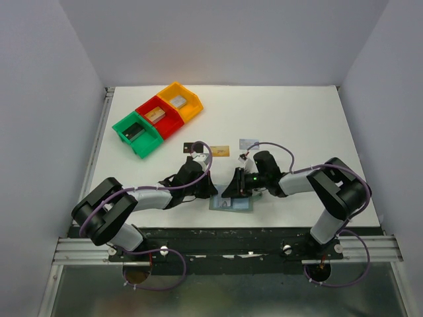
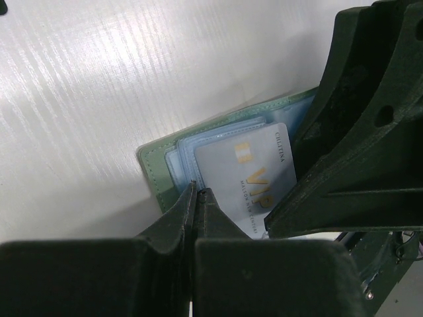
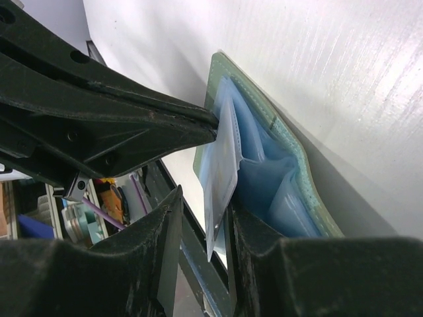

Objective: Take the credit cards out of the card holder
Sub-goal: Remove the credit card from the card holder.

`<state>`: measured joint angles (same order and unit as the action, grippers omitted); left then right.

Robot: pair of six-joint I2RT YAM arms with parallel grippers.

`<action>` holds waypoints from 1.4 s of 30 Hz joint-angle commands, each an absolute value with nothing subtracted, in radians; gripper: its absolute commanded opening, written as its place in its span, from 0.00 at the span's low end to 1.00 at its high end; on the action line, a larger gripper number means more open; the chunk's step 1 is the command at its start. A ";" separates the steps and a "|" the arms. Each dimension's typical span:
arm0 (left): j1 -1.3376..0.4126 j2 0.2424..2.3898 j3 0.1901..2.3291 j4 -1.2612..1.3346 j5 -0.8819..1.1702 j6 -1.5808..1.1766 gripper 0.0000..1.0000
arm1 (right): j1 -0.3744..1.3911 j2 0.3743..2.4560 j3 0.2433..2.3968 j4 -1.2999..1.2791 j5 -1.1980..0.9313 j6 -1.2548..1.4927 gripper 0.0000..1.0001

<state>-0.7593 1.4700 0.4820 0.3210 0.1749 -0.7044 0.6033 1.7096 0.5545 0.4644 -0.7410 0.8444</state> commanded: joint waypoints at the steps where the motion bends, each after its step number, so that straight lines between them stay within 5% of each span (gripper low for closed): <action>1: -0.770 1.499 0.471 0.255 0.163 -0.709 0.00 | 0.614 1.672 0.569 0.416 -0.718 0.816 0.38; 42: -0.733 1.516 0.430 0.285 0.170 -0.746 0.00 | 0.577 1.543 0.525 0.319 -0.680 0.773 0.34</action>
<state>-0.7406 1.4807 0.4660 0.3607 0.1776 -0.7540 0.5846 1.5738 0.5358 0.3374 -0.6968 0.7929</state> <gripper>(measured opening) 0.029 0.343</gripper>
